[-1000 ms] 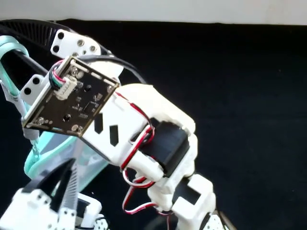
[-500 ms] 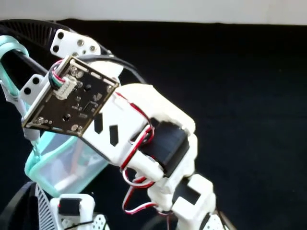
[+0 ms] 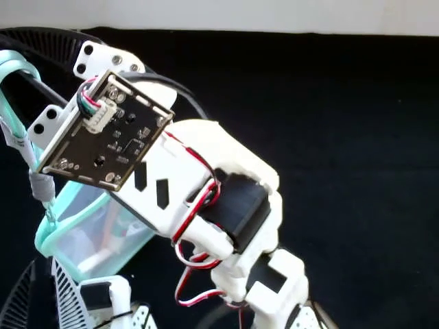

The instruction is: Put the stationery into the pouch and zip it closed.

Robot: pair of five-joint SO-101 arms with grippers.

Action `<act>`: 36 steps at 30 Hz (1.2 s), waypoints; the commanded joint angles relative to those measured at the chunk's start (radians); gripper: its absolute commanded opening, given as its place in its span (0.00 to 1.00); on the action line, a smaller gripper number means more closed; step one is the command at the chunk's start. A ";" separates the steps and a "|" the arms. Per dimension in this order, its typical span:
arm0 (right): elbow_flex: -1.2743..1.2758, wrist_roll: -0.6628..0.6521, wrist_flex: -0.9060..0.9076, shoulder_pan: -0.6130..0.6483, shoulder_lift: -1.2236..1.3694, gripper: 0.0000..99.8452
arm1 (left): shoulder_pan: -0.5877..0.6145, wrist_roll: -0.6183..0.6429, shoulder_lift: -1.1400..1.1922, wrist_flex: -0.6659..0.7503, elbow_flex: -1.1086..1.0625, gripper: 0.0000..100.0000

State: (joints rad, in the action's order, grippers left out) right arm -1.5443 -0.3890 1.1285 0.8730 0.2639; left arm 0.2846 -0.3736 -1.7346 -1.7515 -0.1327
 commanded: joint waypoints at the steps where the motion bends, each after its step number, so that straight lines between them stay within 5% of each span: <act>1: -0.016 0.014 0.002 -0.016 -0.041 0.01 | 0.010 0.083 0.013 -0.008 -0.010 0.10; 10: -0.016 0.014 0.002 -0.016 -0.041 0.01 | 0.019 0.078 0.015 -0.006 -0.061 0.15; 17: -0.016 0.014 0.002 -0.016 -0.041 0.01 | 0.205 0.075 0.013 0.000 -0.127 0.27; 36: -0.016 0.006 0.044 -0.070 -0.041 0.01 | 0.315 0.025 0.007 0.028 -0.206 0.26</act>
State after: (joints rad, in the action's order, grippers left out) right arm -1.5443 -0.3890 1.1699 0.8209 0.2639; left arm 0.5915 -0.3429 -1.7346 -1.7423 -0.3199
